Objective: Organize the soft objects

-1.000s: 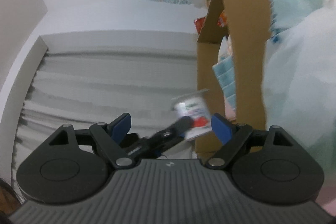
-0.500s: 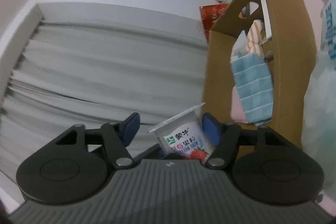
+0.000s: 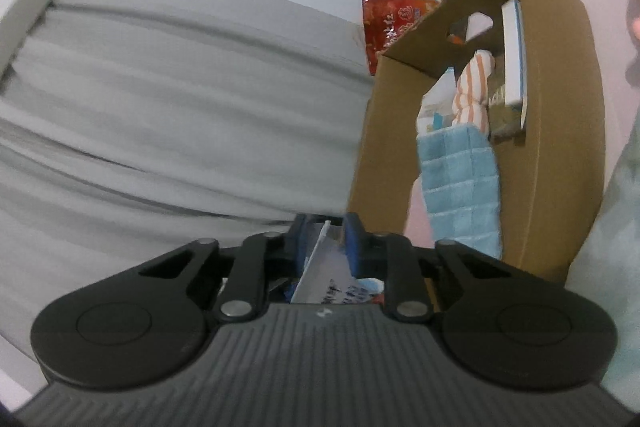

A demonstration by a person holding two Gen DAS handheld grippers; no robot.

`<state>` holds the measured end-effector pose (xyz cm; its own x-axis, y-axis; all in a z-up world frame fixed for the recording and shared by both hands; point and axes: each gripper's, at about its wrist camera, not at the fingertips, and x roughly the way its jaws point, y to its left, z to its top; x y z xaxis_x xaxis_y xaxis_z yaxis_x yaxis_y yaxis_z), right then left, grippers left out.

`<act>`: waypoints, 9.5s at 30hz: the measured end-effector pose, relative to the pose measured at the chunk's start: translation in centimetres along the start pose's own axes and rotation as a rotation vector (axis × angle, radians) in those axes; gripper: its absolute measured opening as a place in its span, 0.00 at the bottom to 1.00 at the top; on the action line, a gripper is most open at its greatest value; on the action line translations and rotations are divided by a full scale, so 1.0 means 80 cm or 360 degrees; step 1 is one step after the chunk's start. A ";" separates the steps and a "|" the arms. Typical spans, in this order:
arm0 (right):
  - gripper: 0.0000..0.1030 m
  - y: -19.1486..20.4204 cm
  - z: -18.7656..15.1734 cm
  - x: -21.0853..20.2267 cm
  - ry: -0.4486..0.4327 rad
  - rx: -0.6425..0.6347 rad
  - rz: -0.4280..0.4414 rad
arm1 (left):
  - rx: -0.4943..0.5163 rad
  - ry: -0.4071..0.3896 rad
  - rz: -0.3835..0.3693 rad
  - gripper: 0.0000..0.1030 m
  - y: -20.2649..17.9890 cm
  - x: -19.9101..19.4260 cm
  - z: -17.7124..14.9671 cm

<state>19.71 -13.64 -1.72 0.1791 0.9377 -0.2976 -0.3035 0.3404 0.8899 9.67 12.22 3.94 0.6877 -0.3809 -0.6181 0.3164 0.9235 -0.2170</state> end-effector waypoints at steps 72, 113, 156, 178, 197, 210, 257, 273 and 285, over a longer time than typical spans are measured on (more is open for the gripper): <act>0.24 -0.106 -0.087 -0.154 -0.0441 0.0075 0.0028 | 0.0329 0.0485 0.0387 0.61 0.034 0.162 -0.014; 0.32 -0.141 -0.124 -0.193 -0.0534 0.0188 0.0036 | -0.0439 0.0420 0.0365 0.60 0.084 0.154 0.043; 0.44 -0.148 -0.138 -0.203 -0.0549 0.0228 0.0066 | -0.0832 0.0215 -0.0005 0.78 0.063 0.090 0.022; 0.70 -0.135 -0.188 -0.262 -0.0643 0.0091 -0.0242 | -0.0473 -0.0394 0.0027 1.00 -0.098 -0.053 -0.056; 0.73 -0.159 -0.221 -0.301 -0.0734 0.0182 -0.0304 | -0.0317 -0.0282 -0.0075 1.00 -0.147 -0.035 -0.078; 0.73 -0.181 -0.211 -0.313 -0.0822 0.0132 -0.0303 | 0.0330 -0.0149 0.0128 1.00 -0.227 0.031 0.019; 0.73 -0.264 -0.173 -0.375 -0.1013 0.0230 -0.0272 | 0.0283 0.0930 0.0326 0.34 -0.243 0.471 0.139; 0.73 -0.227 -0.177 -0.369 -0.1016 0.0154 -0.0275 | 0.0149 0.0681 0.0007 0.27 -0.257 0.328 0.179; 0.80 -0.159 -0.101 -0.340 -0.0850 -0.0059 -0.0303 | 0.0034 0.0291 -0.0064 0.27 -0.205 0.126 0.193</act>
<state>11.15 -42.94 -7.68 0.6795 0.6976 -0.2273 -0.2501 0.5115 0.8221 21.50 -7.45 12.93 0.5446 -0.4010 -0.7366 0.3562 0.9057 -0.2297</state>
